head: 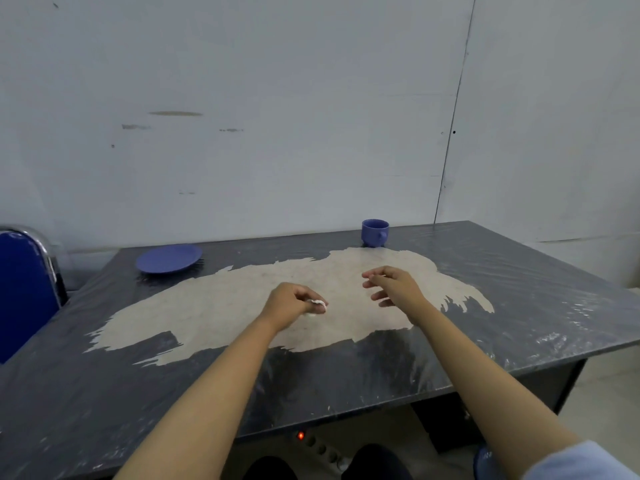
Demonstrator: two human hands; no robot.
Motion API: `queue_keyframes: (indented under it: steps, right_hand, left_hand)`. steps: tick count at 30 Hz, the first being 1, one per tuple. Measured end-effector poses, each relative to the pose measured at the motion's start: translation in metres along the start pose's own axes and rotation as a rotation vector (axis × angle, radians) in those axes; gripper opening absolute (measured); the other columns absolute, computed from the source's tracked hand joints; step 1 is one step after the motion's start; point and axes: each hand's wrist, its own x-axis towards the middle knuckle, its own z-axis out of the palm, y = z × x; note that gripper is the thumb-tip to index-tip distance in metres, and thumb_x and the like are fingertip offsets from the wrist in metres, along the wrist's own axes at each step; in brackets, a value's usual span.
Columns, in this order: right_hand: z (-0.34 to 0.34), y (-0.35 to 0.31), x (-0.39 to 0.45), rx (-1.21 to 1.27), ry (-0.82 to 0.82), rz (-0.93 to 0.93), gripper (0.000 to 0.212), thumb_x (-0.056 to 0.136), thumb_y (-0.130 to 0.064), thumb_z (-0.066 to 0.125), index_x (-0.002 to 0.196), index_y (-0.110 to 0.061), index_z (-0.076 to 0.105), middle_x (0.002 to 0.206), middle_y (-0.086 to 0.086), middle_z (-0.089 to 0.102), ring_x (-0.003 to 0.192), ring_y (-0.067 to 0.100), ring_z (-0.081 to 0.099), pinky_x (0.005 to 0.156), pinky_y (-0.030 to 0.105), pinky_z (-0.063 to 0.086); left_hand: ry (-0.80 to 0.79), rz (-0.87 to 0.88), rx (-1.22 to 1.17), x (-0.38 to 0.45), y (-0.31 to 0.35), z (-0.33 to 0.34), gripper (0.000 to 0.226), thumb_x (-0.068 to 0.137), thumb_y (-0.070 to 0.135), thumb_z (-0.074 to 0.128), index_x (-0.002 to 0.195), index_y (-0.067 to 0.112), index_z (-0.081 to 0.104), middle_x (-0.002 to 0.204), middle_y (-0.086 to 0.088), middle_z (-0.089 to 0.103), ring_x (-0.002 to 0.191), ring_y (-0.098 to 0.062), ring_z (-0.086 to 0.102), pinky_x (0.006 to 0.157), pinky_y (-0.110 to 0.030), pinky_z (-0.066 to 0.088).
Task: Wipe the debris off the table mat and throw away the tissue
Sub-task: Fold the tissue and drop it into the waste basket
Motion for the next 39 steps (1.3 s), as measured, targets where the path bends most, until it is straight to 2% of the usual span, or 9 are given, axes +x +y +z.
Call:
queue_keyframes:
  steps: [6,12,16,21,25,30,33,37,39]
  right_hand:
    - [0.018,-0.018,0.004,-0.039,-0.083,-0.019,0.019,0.098,-0.024,0.051,0.099,-0.022,0.070,0.092,-0.005,0.074,0.070,0.012,0.068,0.058,0.021,0.054]
    - [0.023,-0.008,0.004,-0.065,-0.128,0.011,0.018,0.097,-0.025,0.053,0.094,-0.026,0.070,0.093,-0.004,0.075,0.071,0.012,0.068,0.060,0.022,0.056]
    - [0.026,-0.002,0.004,-0.081,-0.138,0.037,0.017,0.097,-0.025,0.053,0.094,-0.025,0.070,0.093,-0.004,0.074,0.073,0.014,0.068,0.064,0.024,0.058]
    - [0.024,0.001,0.000,-0.084,-0.135,0.054,0.017,0.098,-0.025,0.052,0.097,-0.024,0.069,0.095,-0.004,0.073,0.074,0.015,0.068,0.062,0.022,0.057]
    - [0.016,0.004,-0.004,-0.072,-0.129,0.066,0.019,0.099,-0.025,0.051,0.102,-0.021,0.069,0.096,-0.003,0.073,0.076,0.016,0.067,0.066,0.024,0.056]
    - [0.001,0.004,-0.011,-0.078,-0.166,0.070,0.020,0.098,-0.030,0.051,0.100,-0.025,0.070,0.097,-0.004,0.073,0.079,0.016,0.069,0.066,0.023,0.057]
    - [-0.011,0.002,-0.017,-0.077,-0.175,0.082,0.019,0.098,-0.032,0.052,0.097,-0.028,0.070,0.098,-0.003,0.074,0.082,0.017,0.070,0.064,0.022,0.057]
    - [-0.029,-0.001,-0.024,-0.035,-0.181,0.129,0.022,0.099,-0.031,0.049,0.099,-0.024,0.070,0.103,0.002,0.073,0.088,0.020,0.071,0.066,0.024,0.058]
    - [-0.037,-0.001,-0.027,0.016,-0.175,0.163,0.029,0.101,-0.033,0.046,0.107,-0.016,0.069,0.106,0.006,0.073,0.092,0.024,0.071,0.071,0.028,0.059]
  left_hand:
    - [0.069,-0.022,0.041,0.001,-0.006,-0.011,0.017,0.072,0.006,0.082,0.089,0.006,0.080,0.075,0.002,0.073,0.068,0.001,0.065,0.063,-0.006,0.047]
    - [0.039,-0.090,0.072,-0.011,-0.030,-0.008,0.017,0.069,0.000,0.082,0.074,0.016,0.080,0.061,0.014,0.072,0.063,0.003,0.067,0.057,-0.008,0.048]
    - [0.051,-0.067,0.093,-0.015,-0.031,0.002,0.027,0.072,-0.001,0.078,0.066,0.025,0.078,0.065,0.014,0.073,0.064,0.003,0.068,0.059,-0.008,0.049]
    - [0.019,-0.064,0.095,-0.015,-0.030,0.009,0.013,0.073,0.006,0.080,0.076,0.019,0.081,0.075,0.008,0.075,0.076,-0.008,0.069,0.062,-0.011,0.051]
    - [-0.119,-0.092,0.087,-0.014,-0.020,0.016,0.011,0.070,0.015,0.083,0.080,0.021,0.081,0.073,0.011,0.075,0.075,-0.007,0.067,0.063,-0.013,0.051]
    - [-0.126,-0.121,-0.139,-0.006,-0.001,0.045,0.021,0.079,0.018,0.077,0.100,0.014,0.078,0.106,-0.002,0.075,0.091,-0.013,0.063,0.077,-0.020,0.049]
    - [-0.083,-0.175,-0.331,0.003,0.015,0.062,0.025,0.080,0.018,0.077,0.104,0.012,0.076,0.110,-0.003,0.074,0.104,-0.018,0.064,0.090,-0.025,0.051]
    - [-0.069,-0.214,-0.567,0.018,0.031,0.083,0.031,0.080,0.014,0.076,0.109,0.005,0.072,0.108,-0.009,0.072,0.103,-0.020,0.065,0.080,-0.019,0.055]
    - [-0.053,-0.236,-0.623,0.025,0.038,0.094,0.033,0.080,0.016,0.076,0.111,0.005,0.071,0.114,-0.011,0.071,0.108,-0.024,0.064,0.093,-0.028,0.055]
